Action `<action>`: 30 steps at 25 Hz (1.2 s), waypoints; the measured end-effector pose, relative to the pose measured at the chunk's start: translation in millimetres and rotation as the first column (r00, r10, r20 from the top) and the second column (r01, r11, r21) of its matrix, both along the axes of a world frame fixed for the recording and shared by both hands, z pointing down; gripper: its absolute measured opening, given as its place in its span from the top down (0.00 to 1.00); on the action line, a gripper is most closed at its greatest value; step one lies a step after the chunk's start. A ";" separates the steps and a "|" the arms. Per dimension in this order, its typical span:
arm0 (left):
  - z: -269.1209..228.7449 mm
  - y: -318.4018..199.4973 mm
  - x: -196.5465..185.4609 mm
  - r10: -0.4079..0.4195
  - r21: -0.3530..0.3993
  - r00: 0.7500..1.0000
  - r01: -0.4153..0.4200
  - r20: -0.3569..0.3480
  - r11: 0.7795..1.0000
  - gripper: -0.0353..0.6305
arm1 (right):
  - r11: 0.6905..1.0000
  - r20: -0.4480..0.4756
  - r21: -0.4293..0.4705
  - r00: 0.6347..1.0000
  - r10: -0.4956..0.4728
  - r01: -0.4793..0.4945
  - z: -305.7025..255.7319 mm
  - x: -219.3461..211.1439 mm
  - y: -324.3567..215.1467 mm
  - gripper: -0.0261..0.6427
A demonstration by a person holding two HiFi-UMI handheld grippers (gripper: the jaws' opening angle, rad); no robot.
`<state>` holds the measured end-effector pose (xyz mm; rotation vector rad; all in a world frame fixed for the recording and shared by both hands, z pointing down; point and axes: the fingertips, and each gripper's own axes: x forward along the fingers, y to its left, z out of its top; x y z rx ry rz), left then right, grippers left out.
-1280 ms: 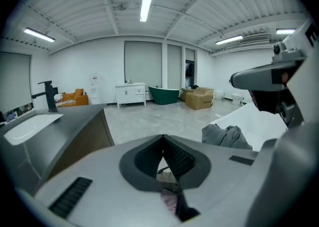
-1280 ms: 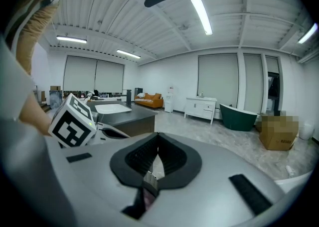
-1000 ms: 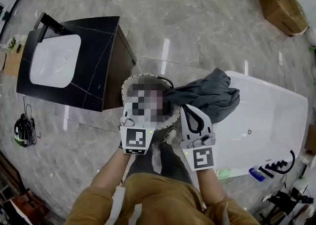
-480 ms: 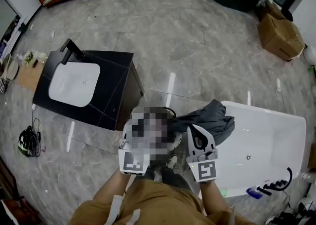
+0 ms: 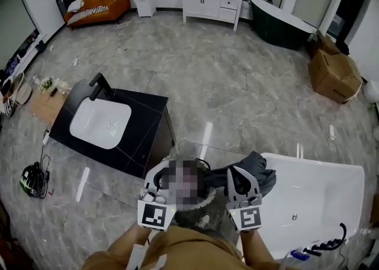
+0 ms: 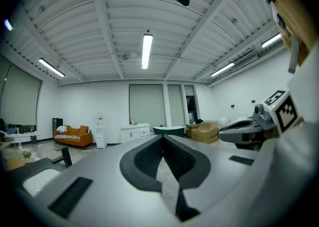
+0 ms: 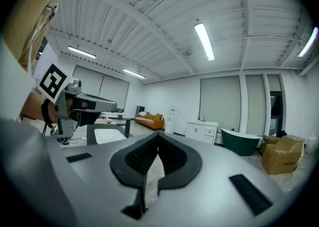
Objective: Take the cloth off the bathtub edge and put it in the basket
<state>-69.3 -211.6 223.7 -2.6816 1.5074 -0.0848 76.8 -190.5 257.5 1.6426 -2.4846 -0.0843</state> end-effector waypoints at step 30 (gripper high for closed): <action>-32.5 24.5 -62.0 -0.121 0.067 0.992 0.122 -0.023 0.990 0.94 | 0.990 0.001 0.130 0.999 -0.046 0.046 -69.2 -1.7 11.2 0.95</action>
